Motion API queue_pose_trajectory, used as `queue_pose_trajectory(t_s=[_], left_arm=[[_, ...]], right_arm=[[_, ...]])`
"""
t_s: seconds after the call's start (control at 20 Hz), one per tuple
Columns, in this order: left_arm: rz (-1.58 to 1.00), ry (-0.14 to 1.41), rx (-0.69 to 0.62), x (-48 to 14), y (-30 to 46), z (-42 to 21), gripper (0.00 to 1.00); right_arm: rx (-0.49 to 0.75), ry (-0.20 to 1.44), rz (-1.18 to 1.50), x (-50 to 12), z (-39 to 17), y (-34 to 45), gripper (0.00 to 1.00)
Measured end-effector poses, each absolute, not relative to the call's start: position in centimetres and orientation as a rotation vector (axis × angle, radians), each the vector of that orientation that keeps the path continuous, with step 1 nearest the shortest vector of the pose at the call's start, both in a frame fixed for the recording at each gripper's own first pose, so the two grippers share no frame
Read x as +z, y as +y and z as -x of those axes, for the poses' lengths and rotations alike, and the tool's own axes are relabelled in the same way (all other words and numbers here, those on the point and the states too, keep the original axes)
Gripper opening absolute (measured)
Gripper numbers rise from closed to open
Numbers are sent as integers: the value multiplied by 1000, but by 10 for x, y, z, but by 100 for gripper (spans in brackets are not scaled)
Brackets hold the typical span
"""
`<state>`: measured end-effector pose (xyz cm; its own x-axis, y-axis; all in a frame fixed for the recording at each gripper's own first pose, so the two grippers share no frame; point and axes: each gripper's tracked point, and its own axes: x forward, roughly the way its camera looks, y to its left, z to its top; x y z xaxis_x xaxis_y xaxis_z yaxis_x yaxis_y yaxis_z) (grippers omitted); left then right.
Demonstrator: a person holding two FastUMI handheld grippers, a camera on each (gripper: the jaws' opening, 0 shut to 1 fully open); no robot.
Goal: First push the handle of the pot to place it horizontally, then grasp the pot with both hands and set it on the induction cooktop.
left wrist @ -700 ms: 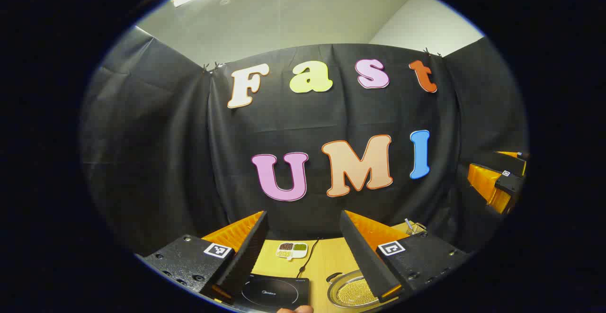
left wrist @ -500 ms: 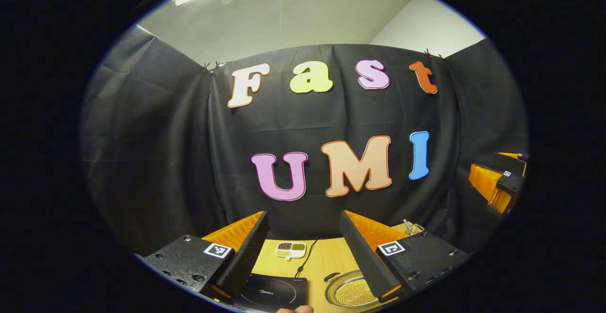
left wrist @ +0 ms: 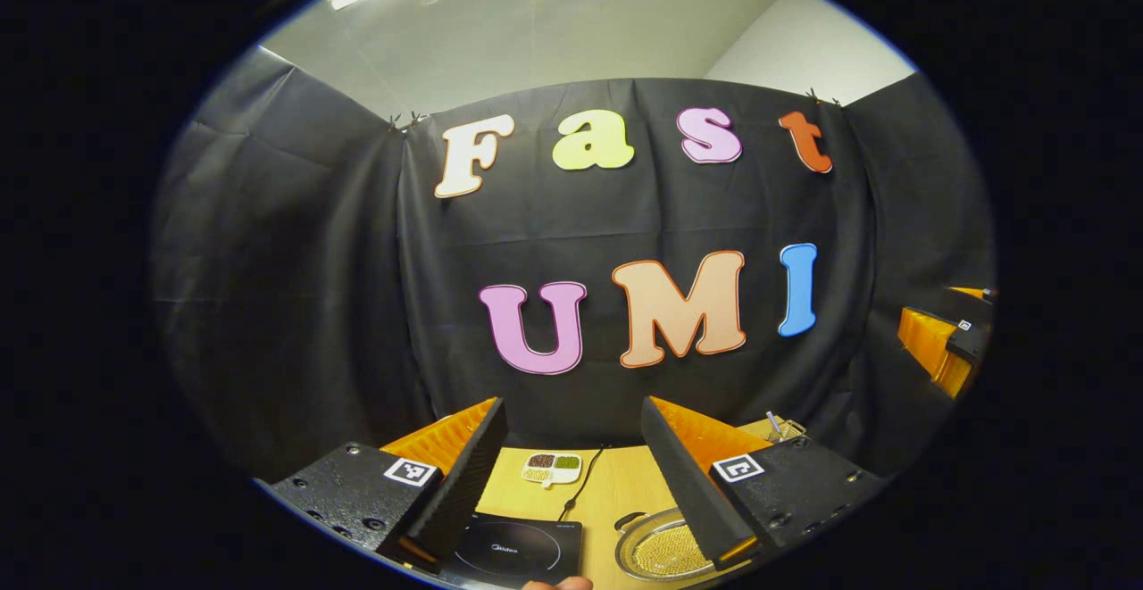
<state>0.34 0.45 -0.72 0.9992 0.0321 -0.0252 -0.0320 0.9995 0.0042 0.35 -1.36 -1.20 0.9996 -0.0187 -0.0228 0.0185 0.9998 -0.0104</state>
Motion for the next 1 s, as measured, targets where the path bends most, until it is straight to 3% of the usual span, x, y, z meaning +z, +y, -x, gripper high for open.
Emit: queue_pose_trajectory(t_s=[1.0], left_arm=[[-60, -52, 110, 16, 35, 2, 99]], right_arm=[[-6, 294, 39, -172, 3, -9, 99]])
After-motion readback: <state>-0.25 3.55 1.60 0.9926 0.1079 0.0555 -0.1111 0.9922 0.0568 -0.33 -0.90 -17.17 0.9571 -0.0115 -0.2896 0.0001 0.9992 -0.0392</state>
